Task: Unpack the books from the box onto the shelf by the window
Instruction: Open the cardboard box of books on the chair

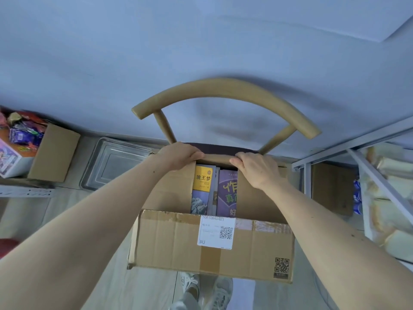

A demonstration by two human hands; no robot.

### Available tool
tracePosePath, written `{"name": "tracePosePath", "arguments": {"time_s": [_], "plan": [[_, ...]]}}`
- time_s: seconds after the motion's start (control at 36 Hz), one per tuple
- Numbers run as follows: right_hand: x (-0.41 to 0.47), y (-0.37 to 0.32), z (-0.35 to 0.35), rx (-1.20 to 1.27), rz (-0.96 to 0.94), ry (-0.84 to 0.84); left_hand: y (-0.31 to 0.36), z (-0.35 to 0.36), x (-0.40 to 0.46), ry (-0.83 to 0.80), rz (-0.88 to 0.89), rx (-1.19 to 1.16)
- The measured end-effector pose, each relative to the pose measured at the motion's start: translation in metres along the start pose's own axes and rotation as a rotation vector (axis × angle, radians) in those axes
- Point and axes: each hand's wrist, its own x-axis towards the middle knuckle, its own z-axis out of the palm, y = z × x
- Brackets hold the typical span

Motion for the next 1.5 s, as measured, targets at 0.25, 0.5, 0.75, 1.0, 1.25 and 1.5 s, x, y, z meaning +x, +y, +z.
{"name": "tracePosePath", "arguments": {"time_s": [0.25, 0.5, 0.75, 1.0, 1.25, 1.5], "plan": [[-0.026, -0.011, -0.008, 0.061, 0.016, -0.048, 0.011, 0.016, -0.04, 0.144, 0.041, 0.164], [-0.093, -0.024, -0.006, 0.141, -0.091, -0.279, 0.03, 0.053, -0.117, -0.046, 0.068, 0.127], [-0.155, -0.046, -0.034, 0.273, -0.072, -0.368, 0.058, 0.052, -0.176, -0.052, 0.013, -0.101], [-0.194, -0.066, -0.066, 0.514, 0.171, -0.579, 0.079, 0.046, -0.218, -0.107, -0.241, -0.354], [-0.237, -0.083, 0.0, 0.152, 0.109, -0.424, 0.063, 0.11, -0.239, -0.047, -0.127, 0.08], [-0.228, -0.087, 0.066, -0.059, 0.097, -0.102, 0.033, 0.157, -0.213, 0.213, -0.03, 0.35]]}}
